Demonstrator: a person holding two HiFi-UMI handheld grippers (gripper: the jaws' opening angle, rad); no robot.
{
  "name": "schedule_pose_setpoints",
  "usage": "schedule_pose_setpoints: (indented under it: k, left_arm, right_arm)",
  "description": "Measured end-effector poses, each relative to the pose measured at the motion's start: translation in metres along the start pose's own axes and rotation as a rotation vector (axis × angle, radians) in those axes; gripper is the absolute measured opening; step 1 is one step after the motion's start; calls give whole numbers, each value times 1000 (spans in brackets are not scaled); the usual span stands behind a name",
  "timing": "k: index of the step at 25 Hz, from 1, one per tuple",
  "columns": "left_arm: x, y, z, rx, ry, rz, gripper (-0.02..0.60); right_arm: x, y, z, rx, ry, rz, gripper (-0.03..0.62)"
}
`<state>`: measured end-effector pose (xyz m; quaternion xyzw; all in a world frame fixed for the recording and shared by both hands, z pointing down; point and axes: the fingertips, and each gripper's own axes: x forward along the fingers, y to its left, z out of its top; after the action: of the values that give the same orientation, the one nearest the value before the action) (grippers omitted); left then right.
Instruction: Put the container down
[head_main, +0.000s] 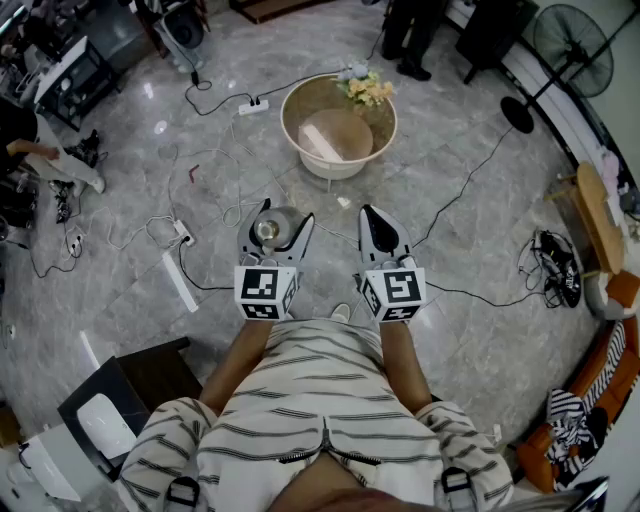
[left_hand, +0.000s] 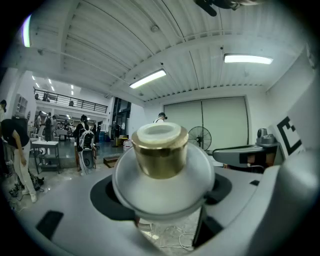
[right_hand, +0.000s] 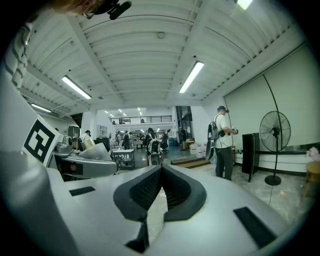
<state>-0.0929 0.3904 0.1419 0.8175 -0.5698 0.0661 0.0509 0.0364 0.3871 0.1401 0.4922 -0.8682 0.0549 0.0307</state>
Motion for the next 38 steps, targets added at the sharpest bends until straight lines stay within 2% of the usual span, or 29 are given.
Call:
schedule_pose_setpoints:
  k: [8,23,32,38]
  left_arm:
    - [12,-14,-2,1,1,4,337]
    - [33,-71,-13,3,9,44,337]
    - [53,-73,-28,-9,44,53,337]
    - [80,-63,-33,-13,52,34,337]
  right_arm:
    - [-5,-14,3,25,-38,28,-5]
    - [-27,-68,-8,53,-61,78,-5]
    - [-20,-81,-21,58,-32,85,-5]
    - [7,-93,-24,50,-15,79,-5]
